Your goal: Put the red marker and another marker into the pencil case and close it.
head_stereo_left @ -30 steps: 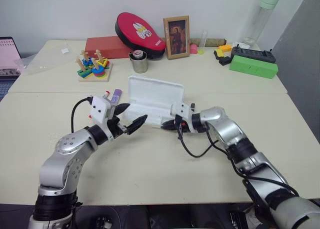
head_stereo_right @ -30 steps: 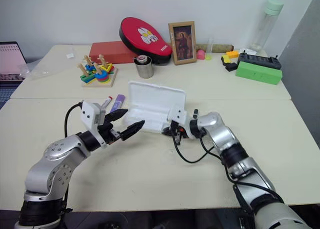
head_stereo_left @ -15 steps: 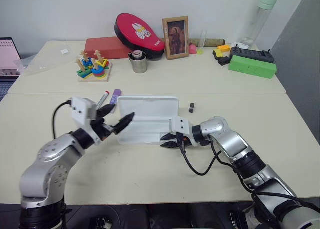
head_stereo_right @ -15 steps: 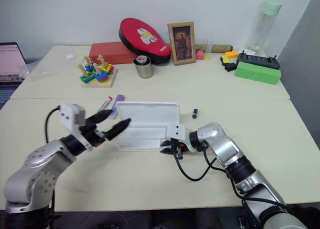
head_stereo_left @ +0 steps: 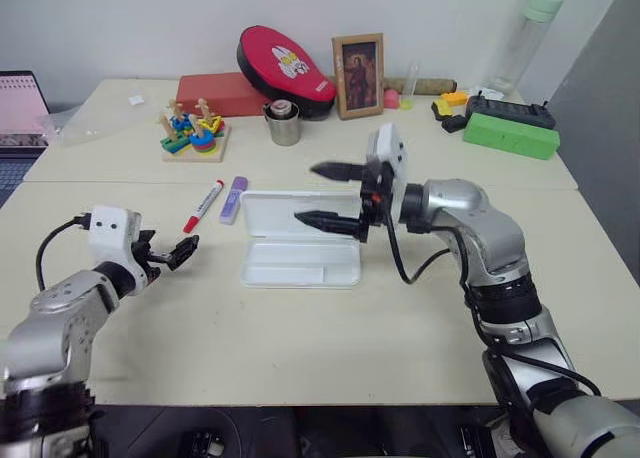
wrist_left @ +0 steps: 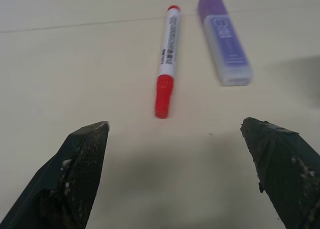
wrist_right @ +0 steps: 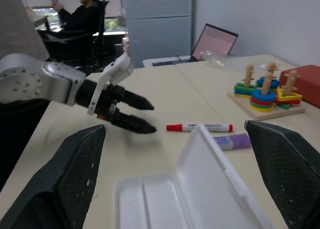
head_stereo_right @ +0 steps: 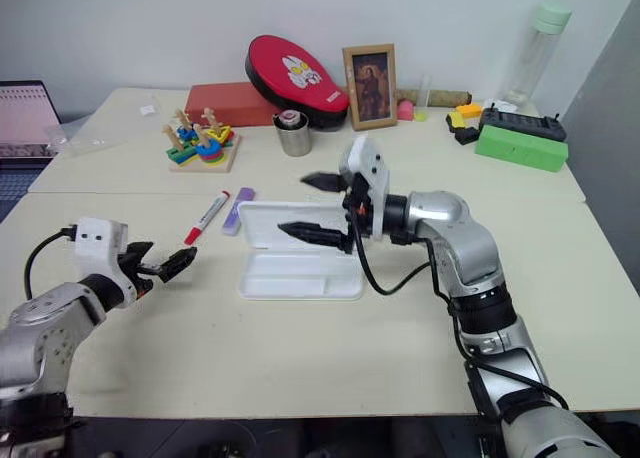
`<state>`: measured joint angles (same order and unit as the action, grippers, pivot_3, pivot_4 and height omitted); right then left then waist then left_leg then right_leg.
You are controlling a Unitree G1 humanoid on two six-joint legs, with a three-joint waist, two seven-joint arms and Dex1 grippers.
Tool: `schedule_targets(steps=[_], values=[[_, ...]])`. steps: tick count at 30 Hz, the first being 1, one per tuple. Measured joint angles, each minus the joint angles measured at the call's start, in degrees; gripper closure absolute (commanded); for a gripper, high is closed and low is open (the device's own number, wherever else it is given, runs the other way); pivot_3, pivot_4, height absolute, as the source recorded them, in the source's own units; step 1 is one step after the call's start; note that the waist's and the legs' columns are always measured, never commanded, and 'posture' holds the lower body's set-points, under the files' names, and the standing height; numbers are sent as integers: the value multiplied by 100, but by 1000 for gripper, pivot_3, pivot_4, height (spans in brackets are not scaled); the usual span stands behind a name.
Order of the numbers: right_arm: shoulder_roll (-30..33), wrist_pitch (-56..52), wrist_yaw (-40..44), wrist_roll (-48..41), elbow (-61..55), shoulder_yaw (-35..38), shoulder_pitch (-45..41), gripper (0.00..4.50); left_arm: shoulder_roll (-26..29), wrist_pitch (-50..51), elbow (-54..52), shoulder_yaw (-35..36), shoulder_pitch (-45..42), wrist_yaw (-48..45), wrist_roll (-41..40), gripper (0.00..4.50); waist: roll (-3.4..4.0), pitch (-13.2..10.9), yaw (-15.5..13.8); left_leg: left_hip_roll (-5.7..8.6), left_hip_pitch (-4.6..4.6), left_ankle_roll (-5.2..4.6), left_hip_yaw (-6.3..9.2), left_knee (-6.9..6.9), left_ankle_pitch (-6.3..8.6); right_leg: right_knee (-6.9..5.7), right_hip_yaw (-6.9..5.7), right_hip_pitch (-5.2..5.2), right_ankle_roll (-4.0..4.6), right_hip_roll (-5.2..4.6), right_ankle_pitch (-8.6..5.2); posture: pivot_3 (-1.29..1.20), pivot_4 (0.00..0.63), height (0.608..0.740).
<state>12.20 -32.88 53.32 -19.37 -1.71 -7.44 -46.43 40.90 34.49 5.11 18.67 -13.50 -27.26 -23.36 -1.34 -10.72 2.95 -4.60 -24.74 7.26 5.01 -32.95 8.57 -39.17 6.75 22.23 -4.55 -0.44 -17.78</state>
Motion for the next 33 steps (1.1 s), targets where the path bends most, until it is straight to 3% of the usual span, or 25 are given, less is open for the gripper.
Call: schedule_targets(steps=[8, 22, 28, 33], values=[[30, -39, -234, -93, 80, 56, -28, 32, -25, -676, 1607, -722, -1061, -309, 704, 0, 1, 0, 17, 0, 0, 0, 3, 4, 0, -6, -5, 1, 1, 0, 0, 0, 150, 740], [105, -125, -460, -399, -84, 71, -29, 0, -203, -1418, 2656, -929, -1669, -478, 1008, 2738, 1, 0, 30, 1, 8, 0, 9, -4, -2, -48, -8, 3, 3, 2, -2, 0, 150, 740], [180, -120, -492, -438, -84, 70, -29, 0, -264, -1792, 2988, -919, -1773, -100, 1147, 4038, 1, 0, 47, 0, 10, 0, 10, -4, -2, -50, -7, 4, 4, 4, -3, 0, 150, 740], [250, -119, -483, -481, -89, 79, -29, 0, -366, -2124, 3147, -761, -1758, 371, 1228, 4077, 1, 0, 48, 0, 10, 0, 9, -4, -2, -50, -6, 5, 4, 4, -3, 0, 150, 740]])
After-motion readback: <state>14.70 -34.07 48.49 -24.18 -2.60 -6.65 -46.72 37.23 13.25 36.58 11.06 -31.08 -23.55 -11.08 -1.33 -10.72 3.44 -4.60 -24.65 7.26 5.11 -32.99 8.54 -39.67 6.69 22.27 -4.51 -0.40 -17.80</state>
